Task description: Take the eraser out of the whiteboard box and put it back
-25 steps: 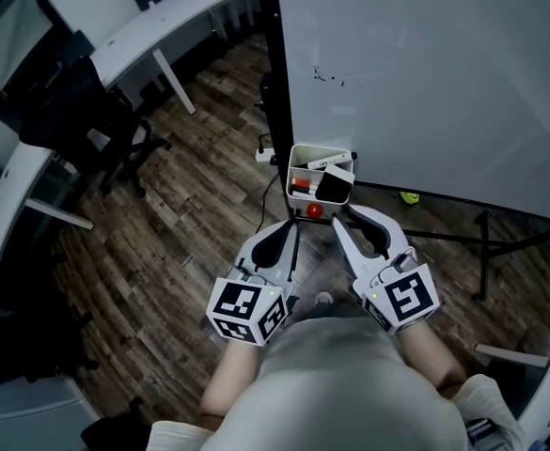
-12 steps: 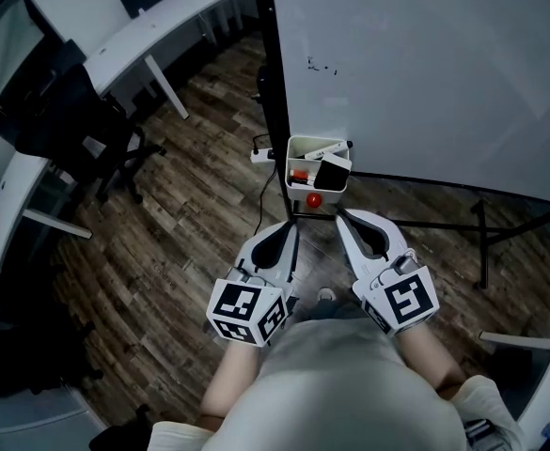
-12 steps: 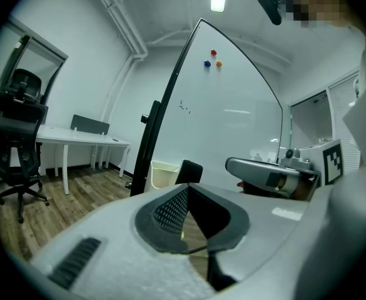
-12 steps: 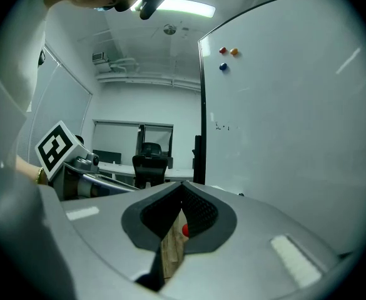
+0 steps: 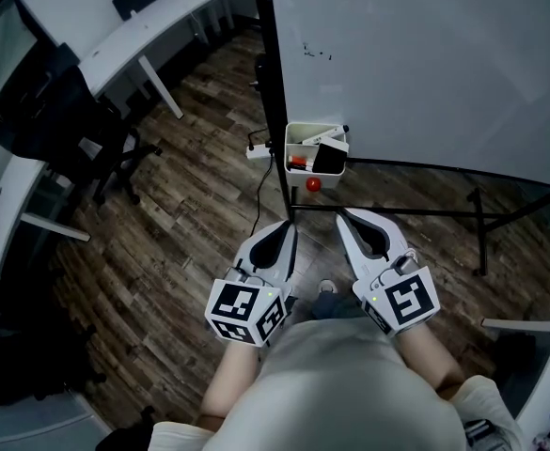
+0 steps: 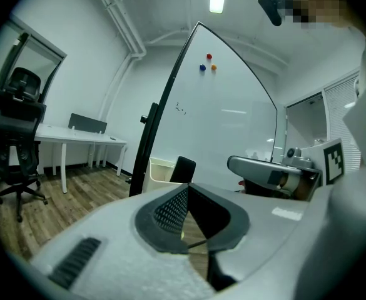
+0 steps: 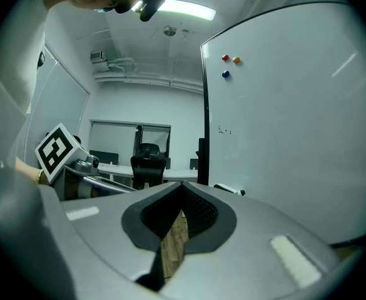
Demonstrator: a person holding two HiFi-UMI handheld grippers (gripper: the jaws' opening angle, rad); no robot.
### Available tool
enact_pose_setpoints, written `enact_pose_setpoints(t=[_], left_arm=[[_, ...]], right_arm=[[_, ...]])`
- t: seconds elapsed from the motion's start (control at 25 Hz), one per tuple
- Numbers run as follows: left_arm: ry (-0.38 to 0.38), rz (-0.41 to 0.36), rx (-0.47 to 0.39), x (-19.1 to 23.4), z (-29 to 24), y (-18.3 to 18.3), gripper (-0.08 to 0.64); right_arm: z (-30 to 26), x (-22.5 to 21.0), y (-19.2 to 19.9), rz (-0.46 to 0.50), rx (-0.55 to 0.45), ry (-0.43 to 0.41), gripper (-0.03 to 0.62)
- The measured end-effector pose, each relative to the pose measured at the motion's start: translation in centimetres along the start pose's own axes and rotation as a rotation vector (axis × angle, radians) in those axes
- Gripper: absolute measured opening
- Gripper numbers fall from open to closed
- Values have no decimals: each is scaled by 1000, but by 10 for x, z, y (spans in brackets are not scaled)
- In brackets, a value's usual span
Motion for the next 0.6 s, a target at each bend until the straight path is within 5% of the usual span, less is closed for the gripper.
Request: enact_pose_setpoints(t=[0.6], left_arm=[[24,-10,7,-21,41,14,3]], right_arm=[[40,38,-9,-10,-9,34,5]])
Point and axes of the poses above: the fingertips, and each gripper's own axes: z backward along the fingers, x to its left, y out of its underside, the point moved 4 cm from there along z, backward along the fingers, and after that the axes turned 1 degree about z, right-handed, at the moved point
